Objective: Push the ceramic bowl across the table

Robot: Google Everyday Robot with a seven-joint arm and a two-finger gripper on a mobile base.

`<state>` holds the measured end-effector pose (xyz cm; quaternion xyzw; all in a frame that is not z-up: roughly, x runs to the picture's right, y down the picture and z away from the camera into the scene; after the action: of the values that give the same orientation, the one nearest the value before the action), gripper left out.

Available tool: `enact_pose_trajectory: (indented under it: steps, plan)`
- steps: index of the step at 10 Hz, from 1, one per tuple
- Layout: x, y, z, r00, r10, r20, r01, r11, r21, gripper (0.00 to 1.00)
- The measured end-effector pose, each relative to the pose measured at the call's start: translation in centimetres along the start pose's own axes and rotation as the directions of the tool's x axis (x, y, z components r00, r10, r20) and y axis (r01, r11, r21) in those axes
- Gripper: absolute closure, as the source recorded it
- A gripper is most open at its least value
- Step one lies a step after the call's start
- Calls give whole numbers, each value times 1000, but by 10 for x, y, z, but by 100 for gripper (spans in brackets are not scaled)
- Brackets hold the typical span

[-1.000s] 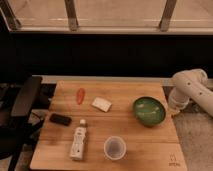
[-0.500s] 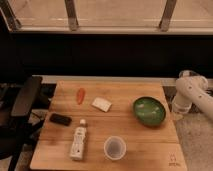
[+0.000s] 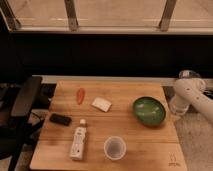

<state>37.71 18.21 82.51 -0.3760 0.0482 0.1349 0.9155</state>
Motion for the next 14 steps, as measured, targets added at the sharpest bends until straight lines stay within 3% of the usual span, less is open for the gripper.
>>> enact_pose_trajectory:
  steps: [2, 7, 10, 14]
  plan:
    - [-2, 2, 3, 1000, -1, -6, 1, 1000, -4, 100]
    - [-36, 0, 6, 997, -73, -16, 73, 997, -19, 100]
    - [-35, -3, 9, 994, -104, -29, 103, 994, -26, 100]
    - [-71, -2, 8, 988, -149, -39, 148, 988, -33, 100]
